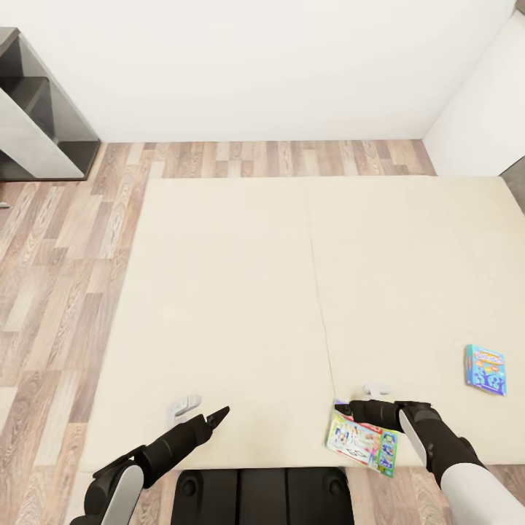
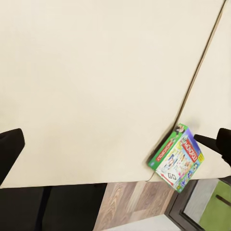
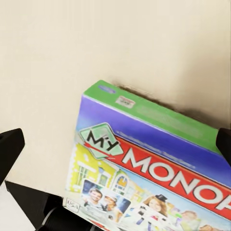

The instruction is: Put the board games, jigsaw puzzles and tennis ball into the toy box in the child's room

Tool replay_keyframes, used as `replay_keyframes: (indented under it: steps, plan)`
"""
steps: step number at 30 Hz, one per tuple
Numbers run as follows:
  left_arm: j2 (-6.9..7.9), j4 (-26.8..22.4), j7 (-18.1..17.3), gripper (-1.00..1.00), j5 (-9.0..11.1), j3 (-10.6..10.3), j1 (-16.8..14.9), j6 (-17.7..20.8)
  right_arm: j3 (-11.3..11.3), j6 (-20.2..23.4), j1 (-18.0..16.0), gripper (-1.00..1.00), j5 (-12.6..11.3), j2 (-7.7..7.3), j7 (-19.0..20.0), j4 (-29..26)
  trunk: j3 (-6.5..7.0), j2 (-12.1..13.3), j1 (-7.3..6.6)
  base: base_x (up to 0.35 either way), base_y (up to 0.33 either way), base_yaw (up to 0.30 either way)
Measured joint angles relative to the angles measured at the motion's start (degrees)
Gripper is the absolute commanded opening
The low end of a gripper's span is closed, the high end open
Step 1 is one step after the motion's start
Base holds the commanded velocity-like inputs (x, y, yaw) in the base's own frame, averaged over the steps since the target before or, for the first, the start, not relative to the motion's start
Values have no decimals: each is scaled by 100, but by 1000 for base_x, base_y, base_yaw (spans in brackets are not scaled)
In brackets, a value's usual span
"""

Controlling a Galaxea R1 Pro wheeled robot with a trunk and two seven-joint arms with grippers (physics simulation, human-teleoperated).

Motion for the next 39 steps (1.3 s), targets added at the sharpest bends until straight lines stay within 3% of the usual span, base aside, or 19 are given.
replay_keyframes:
  steps: [27, 31, 33, 35, 37, 38, 39]
  plan:
    - [0, 2, -2, 100, -1, 0, 0, 0, -24, 10, -5, 100, 0, -61, 3, -112, 0, 0, 0, 0, 27, 0]
    - [0, 2, -2, 100, -1, 0, 0, 0, -37, 26, 0, 100, -1, -189, 14, -271, 0, 0, 0, 0, 2, 0]
    - [0, 2, -2, 100, -1, 0, 0, 0, -62, 64, 10, 100, -8, -380, 32, -482, 0, 0, 0, 0, 1, 0]
    - [0, 2, -2, 100, -1, 0, 0, 0, -62, 67, 12, 100, -12, -385, 33, -486, 0, 0, 0, 0, 1, 0]
    - [0, 2, -2, 100, -1, 0, 0, 0, -124, 168, 19, 100, -53, -607, 52, -666, 0, 0, 0, 0, 0, 0]
    - [0, 2, -2, 100, -1, 0, 0, 0, -124, 173, 20, 100, -59, -612, 53, -668, 0, 0, 0, 0, 0, 0]
    - [0, 2, -2, 100, -1, 0, 0, 0, -175, 255, 22, 100, -96, -725, 69, -739, 0, 0, 0, 0, 0, 0]
